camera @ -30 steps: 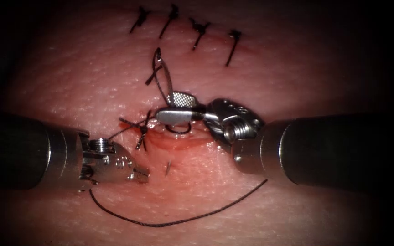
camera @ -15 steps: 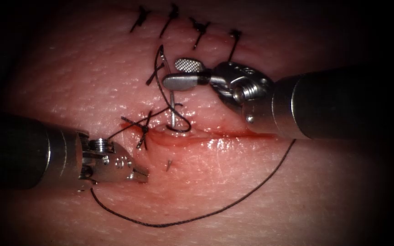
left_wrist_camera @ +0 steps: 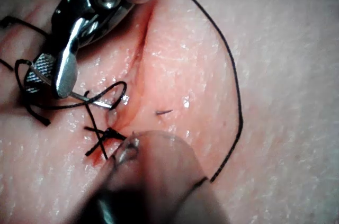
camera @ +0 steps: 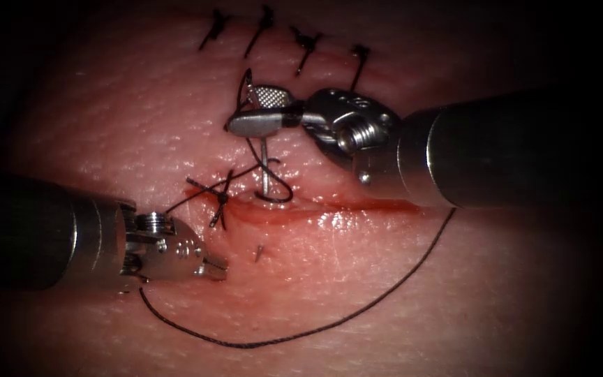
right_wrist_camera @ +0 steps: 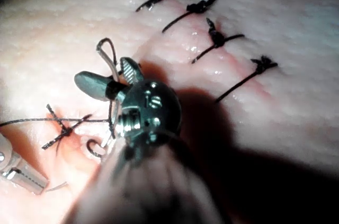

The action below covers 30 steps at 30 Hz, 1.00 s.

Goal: Wound Closure
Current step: Rotate the needle through the bottom half of the wound with the right gripper.

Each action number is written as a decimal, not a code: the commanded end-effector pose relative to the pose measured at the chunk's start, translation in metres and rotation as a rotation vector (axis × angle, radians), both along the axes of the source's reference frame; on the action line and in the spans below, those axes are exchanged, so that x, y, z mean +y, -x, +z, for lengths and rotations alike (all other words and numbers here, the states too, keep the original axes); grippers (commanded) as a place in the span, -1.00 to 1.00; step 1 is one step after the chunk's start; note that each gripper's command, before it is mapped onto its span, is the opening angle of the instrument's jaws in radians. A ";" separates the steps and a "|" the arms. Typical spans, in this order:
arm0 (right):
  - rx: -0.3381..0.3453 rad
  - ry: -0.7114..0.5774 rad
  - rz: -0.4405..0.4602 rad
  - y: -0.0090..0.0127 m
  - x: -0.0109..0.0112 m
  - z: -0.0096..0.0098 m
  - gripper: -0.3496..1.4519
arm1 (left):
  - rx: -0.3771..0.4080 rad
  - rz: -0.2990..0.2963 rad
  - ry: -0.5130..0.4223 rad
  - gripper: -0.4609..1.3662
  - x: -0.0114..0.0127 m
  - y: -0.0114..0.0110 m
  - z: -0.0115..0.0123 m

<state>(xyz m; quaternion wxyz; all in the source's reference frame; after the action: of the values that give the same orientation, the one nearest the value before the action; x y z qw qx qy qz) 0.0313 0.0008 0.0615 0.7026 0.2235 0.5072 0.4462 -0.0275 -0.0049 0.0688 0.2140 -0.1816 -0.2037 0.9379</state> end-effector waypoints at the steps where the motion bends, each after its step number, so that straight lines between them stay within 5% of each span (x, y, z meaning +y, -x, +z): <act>1: -0.002 0.003 -0.008 0.0001 0.0000 0.0000 -0.94 | -0.003 0.002 -0.006 -0.88 0.0000 0.0000 0.0000; 2: -0.007 0.006 -0.014 0.0001 0.0000 0.0000 -1.00 | -0.003 0.002 -0.006 -0.88 0.0000 0.0000 0.0000; 6: -0.021 -0.340 0.155 0.0004 0.0003 0.0000 -1.00 | -0.004 0.002 -0.006 -0.88 0.0000 0.0000 0.0000; 16: -0.012 -0.596 0.273 0.0007 -0.0010 -0.0005 -1.00 | -0.004 0.002 -0.006 -0.88 0.0000 0.0000 0.0000; 30: 0.035 -0.817 0.369 0.0003 -0.0061 -0.0014 -1.00 | -0.004 0.003 -0.006 -0.88 0.0001 -0.0001 0.0000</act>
<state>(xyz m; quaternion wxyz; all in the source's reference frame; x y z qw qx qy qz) 0.0310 -0.0058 0.0600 0.4507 0.3993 0.3350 0.7247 -0.0274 -0.0049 0.0688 0.2136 -0.1817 -0.2036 0.9380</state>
